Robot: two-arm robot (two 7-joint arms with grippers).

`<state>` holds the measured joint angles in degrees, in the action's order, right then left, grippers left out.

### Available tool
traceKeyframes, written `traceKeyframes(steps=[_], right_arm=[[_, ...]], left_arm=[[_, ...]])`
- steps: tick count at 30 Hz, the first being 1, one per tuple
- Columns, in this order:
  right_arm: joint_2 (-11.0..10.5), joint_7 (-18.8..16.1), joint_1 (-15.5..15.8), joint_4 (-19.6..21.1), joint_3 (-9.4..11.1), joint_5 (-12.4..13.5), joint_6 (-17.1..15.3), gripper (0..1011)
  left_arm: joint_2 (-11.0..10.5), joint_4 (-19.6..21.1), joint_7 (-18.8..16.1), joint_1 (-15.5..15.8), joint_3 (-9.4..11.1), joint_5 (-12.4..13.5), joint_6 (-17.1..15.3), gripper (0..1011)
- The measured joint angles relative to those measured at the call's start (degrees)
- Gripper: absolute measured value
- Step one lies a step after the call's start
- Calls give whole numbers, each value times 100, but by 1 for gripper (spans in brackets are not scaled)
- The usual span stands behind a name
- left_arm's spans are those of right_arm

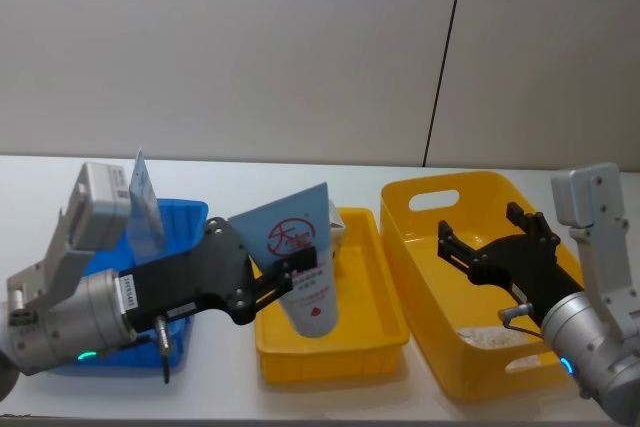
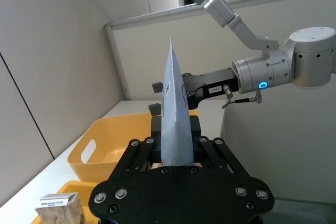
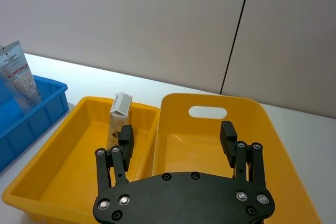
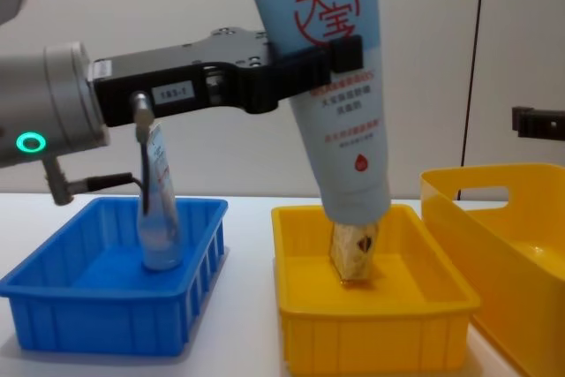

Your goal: Bimanual collaborative sorting of washing and personal care products

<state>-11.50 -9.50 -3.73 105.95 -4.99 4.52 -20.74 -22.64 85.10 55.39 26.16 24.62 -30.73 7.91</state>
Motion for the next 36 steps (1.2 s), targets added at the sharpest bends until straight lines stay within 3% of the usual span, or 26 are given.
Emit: traceKeyframes(steps=[24, 36], right_arm=[[5, -43, 2, 0, 20, 29, 6, 1002], [-151, -450, -55, -41, 80, 357, -49, 1002]], left_arm=[[224, -89, -496, 156, 268, 344, 53, 259], [259, -114, -573, 181, 304, 393, 64, 259]])
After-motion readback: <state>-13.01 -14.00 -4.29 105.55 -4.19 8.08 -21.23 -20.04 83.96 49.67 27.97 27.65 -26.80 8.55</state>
